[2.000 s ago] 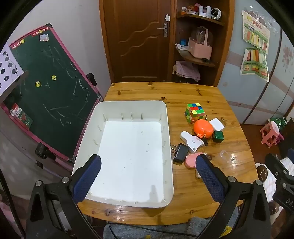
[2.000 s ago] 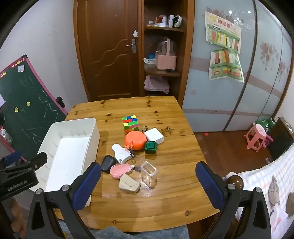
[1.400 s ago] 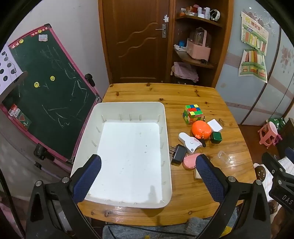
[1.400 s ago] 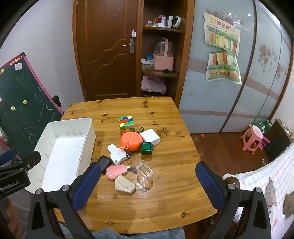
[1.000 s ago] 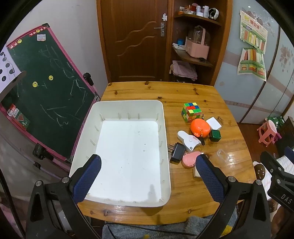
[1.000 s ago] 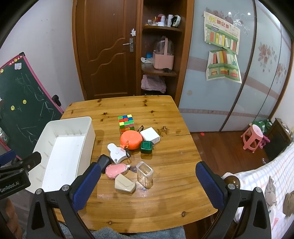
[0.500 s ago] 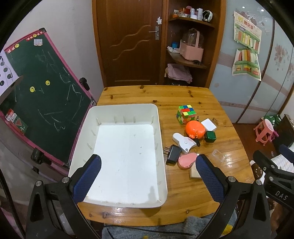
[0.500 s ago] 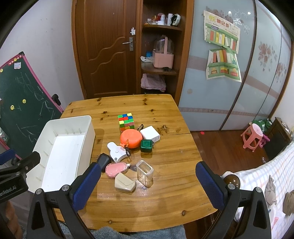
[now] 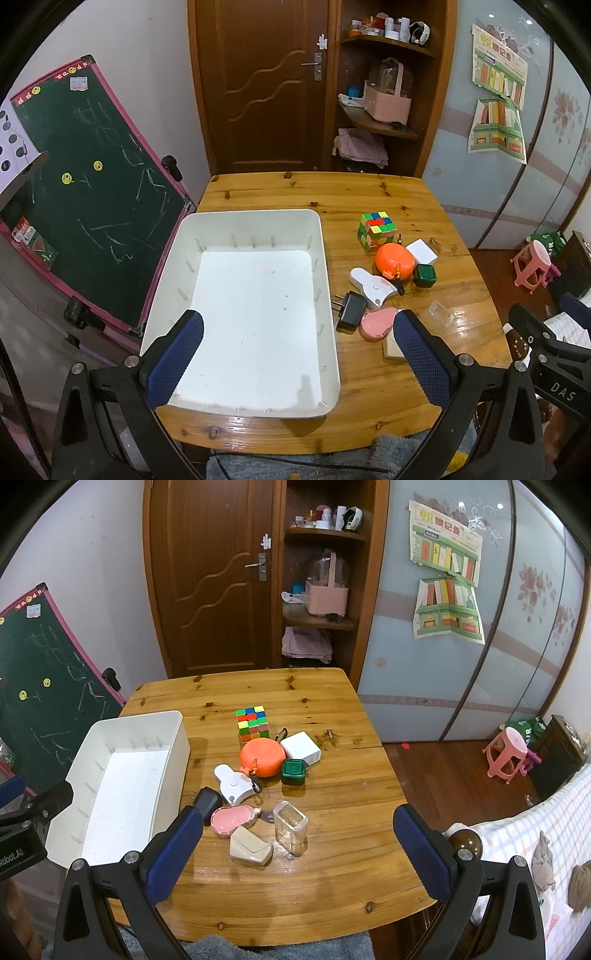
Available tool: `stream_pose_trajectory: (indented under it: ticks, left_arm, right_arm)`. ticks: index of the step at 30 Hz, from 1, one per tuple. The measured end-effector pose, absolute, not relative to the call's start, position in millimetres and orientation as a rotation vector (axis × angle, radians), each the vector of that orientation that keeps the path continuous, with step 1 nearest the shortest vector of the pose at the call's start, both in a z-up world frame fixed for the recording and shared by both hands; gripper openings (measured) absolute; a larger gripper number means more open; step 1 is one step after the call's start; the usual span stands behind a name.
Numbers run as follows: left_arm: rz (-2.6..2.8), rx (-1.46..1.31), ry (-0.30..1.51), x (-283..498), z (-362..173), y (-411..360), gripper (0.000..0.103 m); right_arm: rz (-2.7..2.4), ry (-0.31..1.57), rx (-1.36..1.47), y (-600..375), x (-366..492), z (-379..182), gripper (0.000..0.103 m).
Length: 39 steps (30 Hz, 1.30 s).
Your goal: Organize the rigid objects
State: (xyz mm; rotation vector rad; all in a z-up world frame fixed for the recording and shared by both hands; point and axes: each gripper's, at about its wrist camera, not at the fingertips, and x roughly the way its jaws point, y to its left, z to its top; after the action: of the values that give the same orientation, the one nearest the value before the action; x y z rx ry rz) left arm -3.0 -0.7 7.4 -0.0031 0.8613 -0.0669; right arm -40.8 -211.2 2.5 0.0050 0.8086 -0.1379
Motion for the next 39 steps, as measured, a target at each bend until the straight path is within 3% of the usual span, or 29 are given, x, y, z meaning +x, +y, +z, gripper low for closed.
stream_pose_trajectory:
  ticks: [39]
  left_arm:
    - [-0.046, 0.008, 0.853, -0.4, -0.9, 1.8, 0.103]
  right_arm:
    - [-0.138, 0.837, 0.008, -209.5, -36.3, -1.5, 0.103]
